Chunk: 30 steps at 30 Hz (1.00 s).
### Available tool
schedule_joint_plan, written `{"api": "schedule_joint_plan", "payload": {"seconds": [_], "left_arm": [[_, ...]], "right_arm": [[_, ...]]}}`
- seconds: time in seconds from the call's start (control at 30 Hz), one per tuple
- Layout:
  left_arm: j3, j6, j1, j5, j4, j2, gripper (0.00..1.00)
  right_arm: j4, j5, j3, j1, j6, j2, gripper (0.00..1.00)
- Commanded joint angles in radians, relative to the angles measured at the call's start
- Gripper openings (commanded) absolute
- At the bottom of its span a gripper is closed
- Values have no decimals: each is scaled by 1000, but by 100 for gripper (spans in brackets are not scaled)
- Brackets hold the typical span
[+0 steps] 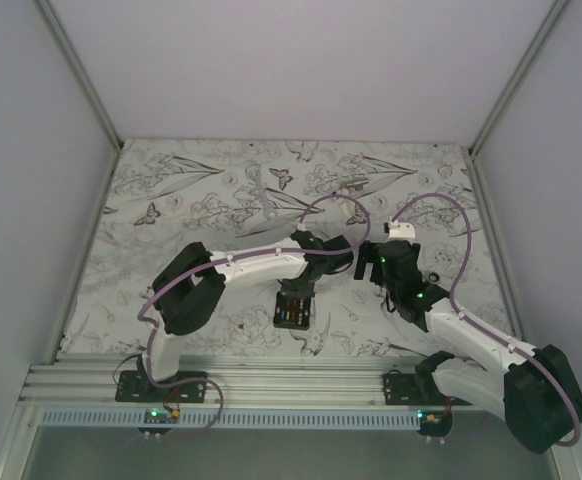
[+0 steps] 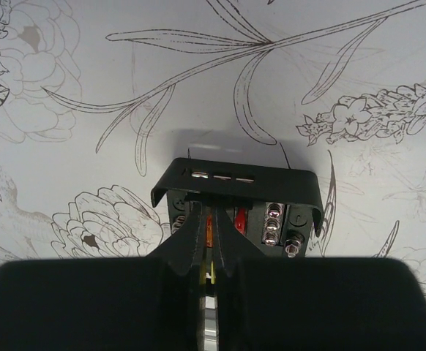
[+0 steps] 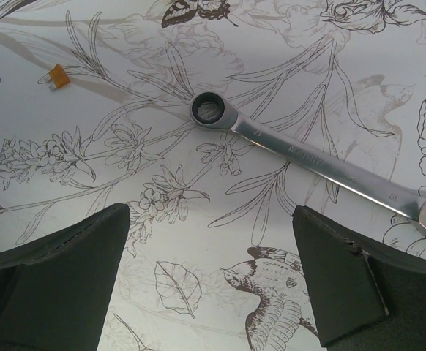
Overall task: Snap on the fuse box
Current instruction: Install the fuse at the fuse box base.
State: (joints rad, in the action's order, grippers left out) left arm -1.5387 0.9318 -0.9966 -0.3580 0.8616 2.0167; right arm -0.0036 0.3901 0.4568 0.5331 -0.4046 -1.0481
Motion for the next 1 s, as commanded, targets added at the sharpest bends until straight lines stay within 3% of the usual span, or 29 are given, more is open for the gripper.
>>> {"api": "schedule_joint_plan", "payload": {"seconds": [0.0, 0.47, 0.7, 0.97], "left_arm": [[-7, 18, -14, 16, 31, 5, 5], [-5, 13, -8, 33, 30, -88, 28], [29, 5, 29, 121, 23, -114, 29], [62, -17, 56, 201, -8, -107, 23]], "right_arm": [[35, 1, 16, -8, -11, 2, 100], [36, -9, 16, -9, -14, 4, 100], [33, -8, 16, -9, -13, 10, 100], [32, -10, 17, -9, -15, 6, 100]]}}
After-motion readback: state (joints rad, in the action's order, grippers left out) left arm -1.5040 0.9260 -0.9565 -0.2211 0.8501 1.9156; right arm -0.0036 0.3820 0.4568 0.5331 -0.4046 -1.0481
